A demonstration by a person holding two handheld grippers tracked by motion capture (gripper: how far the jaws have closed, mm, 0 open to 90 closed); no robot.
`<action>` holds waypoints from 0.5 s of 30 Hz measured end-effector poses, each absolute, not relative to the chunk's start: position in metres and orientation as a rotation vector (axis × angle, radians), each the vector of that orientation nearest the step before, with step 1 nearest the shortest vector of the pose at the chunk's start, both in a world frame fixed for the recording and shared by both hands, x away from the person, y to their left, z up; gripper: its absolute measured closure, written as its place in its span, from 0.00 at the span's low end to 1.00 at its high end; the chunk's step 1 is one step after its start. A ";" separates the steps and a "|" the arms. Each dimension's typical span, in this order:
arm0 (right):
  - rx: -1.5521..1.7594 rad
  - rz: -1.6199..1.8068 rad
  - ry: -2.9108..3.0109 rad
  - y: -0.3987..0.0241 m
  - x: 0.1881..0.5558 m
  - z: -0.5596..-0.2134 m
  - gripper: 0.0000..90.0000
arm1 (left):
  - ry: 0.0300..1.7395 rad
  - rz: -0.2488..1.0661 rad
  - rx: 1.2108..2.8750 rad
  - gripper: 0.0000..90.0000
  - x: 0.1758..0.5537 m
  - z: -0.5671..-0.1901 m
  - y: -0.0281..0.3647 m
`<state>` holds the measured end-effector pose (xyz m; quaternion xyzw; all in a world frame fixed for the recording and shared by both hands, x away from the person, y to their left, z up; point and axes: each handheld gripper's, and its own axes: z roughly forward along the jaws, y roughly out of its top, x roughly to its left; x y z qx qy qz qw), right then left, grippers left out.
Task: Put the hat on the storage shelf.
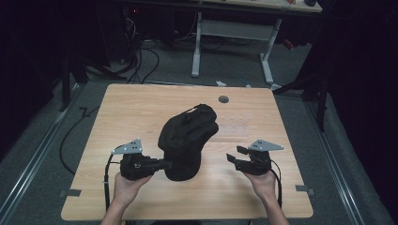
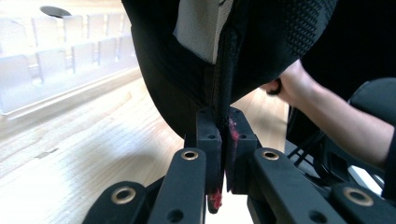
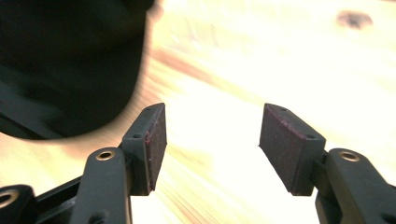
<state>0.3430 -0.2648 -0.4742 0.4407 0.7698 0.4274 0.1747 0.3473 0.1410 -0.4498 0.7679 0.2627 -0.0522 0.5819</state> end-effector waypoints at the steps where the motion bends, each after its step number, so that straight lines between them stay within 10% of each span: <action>1: 1.315 1.159 2.174 -0.268 0.345 -0.486 0.47 | 0.627 -0.113 1.781 0.96 0.348 -0.449 0.143; 15: 1.471 0.865 2.038 -0.276 0.345 -0.531 0.43 | 0.686 -0.021 1.726 0.96 0.355 -0.437 0.153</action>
